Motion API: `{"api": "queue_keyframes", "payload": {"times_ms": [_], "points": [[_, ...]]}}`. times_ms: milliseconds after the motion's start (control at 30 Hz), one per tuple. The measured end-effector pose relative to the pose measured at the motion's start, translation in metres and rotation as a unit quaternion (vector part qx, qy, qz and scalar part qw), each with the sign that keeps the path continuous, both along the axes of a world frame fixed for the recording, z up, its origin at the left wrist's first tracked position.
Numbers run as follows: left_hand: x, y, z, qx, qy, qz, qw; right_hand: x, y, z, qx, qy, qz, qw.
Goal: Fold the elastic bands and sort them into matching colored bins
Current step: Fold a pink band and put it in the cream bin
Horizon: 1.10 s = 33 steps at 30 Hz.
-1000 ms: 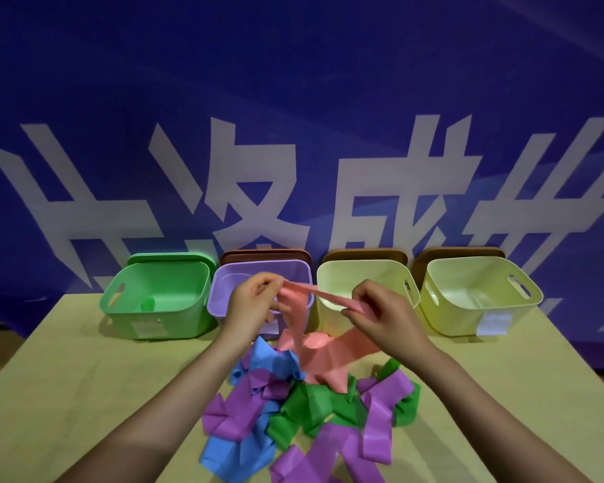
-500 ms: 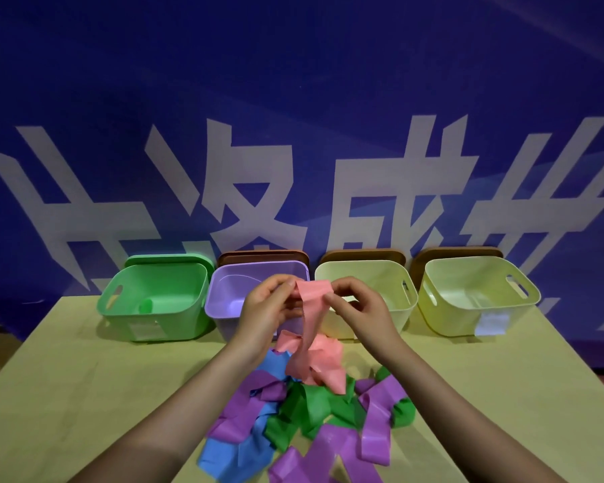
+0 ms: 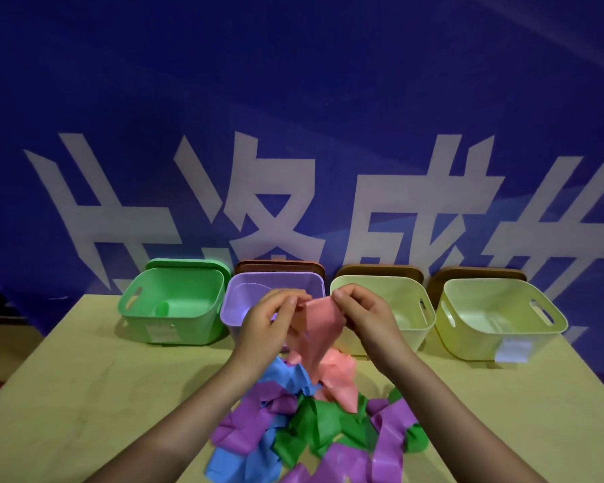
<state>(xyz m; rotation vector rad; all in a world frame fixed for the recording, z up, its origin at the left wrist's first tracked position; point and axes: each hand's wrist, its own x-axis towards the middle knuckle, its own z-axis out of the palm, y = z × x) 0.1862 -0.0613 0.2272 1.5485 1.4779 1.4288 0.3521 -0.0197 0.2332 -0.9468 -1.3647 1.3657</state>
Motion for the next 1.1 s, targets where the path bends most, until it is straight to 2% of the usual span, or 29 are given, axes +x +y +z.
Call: {"api": "queue_keyframes", "payload": {"times_ms": [100,233,400,533,633,733,867,1000,1100], "points": [[0.002,-0.009,0.006,0.002,-0.017,-0.021,1.000,-0.006,-0.002,0.011,0.044,-0.012,-0.006,0.999],[0.006,-0.011,0.015,0.058,0.042,0.002,0.997,-0.009,-0.004,0.020,0.078,-0.018,-0.012,0.997],[0.009,-0.010,0.028,0.045,-0.010,0.024,0.999,-0.002,-0.004,0.022,0.119,-0.059,-0.018,0.991],[0.010,-0.007,0.042,0.058,-0.026,0.019,0.998,0.003,-0.003,0.022,0.122,-0.101,0.074,0.985],[0.010,-0.007,0.048,0.060,-0.051,0.016,0.997,0.000,-0.003,0.017,0.132,-0.121,0.088,0.980],[0.009,-0.007,0.048,0.011,-0.138,0.017,0.990,-0.006,-0.005,0.019,0.135,-0.103,0.097,0.981],[0.010,-0.009,0.041,-0.108,-0.290,-0.024,0.951,-0.015,-0.004,0.025,0.125,-0.079,0.124,0.981],[0.016,-0.009,0.041,-0.135,-0.332,-0.068,0.931,-0.018,-0.001,0.026,0.109,-0.072,0.154,0.979],[0.020,-0.004,0.045,-0.118,-0.354,-0.090,0.923,-0.020,-0.002,0.017,0.047,-0.031,0.159,0.986]]}}
